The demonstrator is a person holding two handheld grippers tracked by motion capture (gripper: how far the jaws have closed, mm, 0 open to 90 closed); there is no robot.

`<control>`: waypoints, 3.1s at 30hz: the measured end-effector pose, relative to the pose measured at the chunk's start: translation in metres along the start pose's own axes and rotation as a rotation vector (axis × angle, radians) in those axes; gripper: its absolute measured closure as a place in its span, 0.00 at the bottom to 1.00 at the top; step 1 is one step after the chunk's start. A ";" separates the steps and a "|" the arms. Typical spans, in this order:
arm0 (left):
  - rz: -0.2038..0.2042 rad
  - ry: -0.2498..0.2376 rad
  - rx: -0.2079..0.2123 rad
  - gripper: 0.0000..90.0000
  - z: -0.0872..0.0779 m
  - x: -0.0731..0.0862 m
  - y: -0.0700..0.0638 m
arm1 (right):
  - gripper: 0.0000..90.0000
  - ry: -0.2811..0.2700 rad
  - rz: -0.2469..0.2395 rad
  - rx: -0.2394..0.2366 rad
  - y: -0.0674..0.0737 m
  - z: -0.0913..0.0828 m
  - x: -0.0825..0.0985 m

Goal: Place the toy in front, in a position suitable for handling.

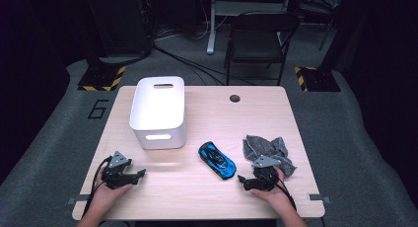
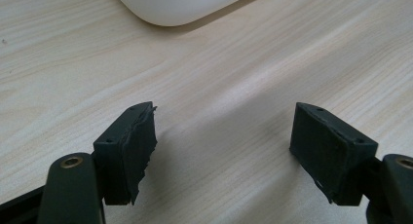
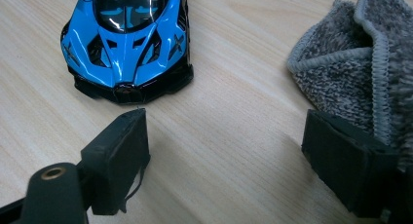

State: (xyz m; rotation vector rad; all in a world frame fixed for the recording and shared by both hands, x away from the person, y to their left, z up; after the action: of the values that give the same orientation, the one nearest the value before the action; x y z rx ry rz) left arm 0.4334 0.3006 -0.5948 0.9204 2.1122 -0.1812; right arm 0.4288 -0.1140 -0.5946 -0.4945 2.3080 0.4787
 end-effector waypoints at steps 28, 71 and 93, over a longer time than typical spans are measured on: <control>-0.004 -0.003 -0.011 0.28 0.001 -0.001 0.000 | 0.35 -0.062 0.085 0.152 -0.027 -0.049 -0.043; -0.005 0.003 -0.012 0.27 0.001 0.000 0.000 | 0.61 0.011 0.084 0.380 -0.107 -0.012 -0.039; -0.003 0.004 -0.018 0.28 0.001 -0.001 0.001 | 0.61 0.014 0.190 0.366 -0.147 0.022 -0.088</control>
State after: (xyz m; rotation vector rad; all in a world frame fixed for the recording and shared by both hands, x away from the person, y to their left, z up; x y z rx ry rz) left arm 0.4349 0.3008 -0.5947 0.9083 2.1154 -0.1619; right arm 0.5703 -0.2110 -0.5752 -0.1018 2.3946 0.1331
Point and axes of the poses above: each handheld gripper's, and its own axes: z roughly forward along the jaws, x roughly out of its underside, y roughly to its left, the point moved 10 cm from there along z, roughly forward along the jaws, and after that the axes turned 15 degrees about z, right-handed, at the moved point
